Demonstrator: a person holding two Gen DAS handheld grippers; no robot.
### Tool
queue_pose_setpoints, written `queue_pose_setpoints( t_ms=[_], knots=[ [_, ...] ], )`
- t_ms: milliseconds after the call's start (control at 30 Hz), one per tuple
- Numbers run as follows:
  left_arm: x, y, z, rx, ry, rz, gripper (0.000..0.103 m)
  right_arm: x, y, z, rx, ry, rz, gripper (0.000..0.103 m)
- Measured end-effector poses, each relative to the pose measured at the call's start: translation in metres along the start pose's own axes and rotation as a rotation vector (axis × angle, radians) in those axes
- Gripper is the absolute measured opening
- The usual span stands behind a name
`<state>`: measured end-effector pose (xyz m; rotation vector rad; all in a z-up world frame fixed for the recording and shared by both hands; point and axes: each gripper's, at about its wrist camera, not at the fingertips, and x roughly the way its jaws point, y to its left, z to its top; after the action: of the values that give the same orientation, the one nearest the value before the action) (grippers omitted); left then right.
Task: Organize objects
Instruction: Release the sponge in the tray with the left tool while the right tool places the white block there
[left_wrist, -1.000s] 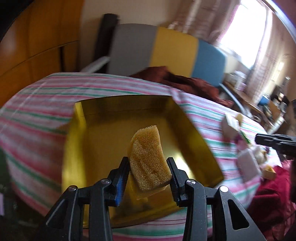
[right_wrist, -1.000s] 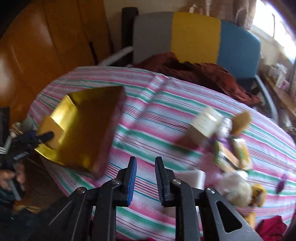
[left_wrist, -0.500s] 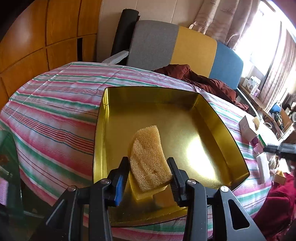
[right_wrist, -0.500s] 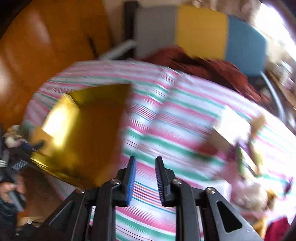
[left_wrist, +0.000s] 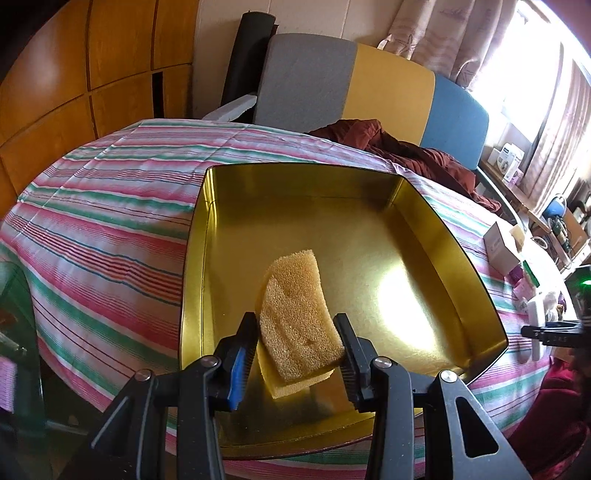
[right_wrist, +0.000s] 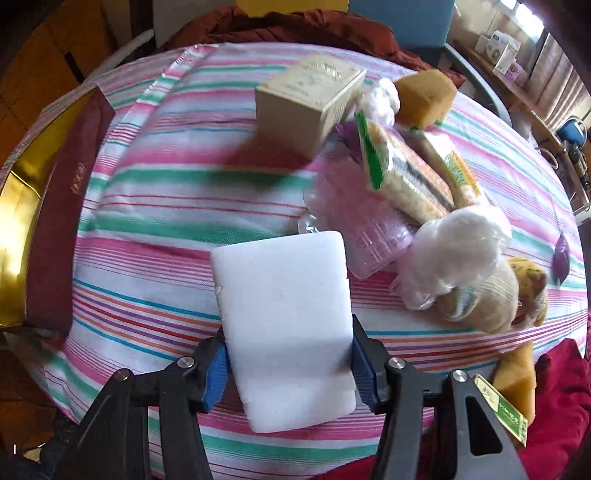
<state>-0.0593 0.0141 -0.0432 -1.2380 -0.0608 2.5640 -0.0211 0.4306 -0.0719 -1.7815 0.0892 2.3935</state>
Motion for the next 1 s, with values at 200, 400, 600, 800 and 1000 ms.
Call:
queue_pose_setpoints(
  t_ms=[200, 400, 600, 800, 1000],
  knots=[
    [-0.003, 0.003, 0.0, 0.0, -0.012, 0.011, 0.051, -0.048, 0.031, 0.01, -0.064, -0.13, 0.136, 0.056],
    [-0.02, 0.016, -0.002, -0.046, -0.05, 0.029, 0.072, -0.081, 0.117, 0.027, -0.19, -0.202, 0.342, 0.057],
    [-0.038, 0.032, -0.003, -0.086, -0.09, 0.074, 0.08, -0.08, 0.204, 0.039, -0.249, -0.168, 0.547, 0.075],
    [-0.047, 0.038, -0.006, -0.11, -0.128, 0.187, 0.097, -0.07, 0.237, 0.026, -0.308, -0.172, 0.527, 0.091],
    [-0.047, 0.026, -0.003, -0.087, -0.128, 0.156, 0.098, -0.068, 0.228, 0.005, -0.345, -0.238, 0.432, 0.093]
  ],
)
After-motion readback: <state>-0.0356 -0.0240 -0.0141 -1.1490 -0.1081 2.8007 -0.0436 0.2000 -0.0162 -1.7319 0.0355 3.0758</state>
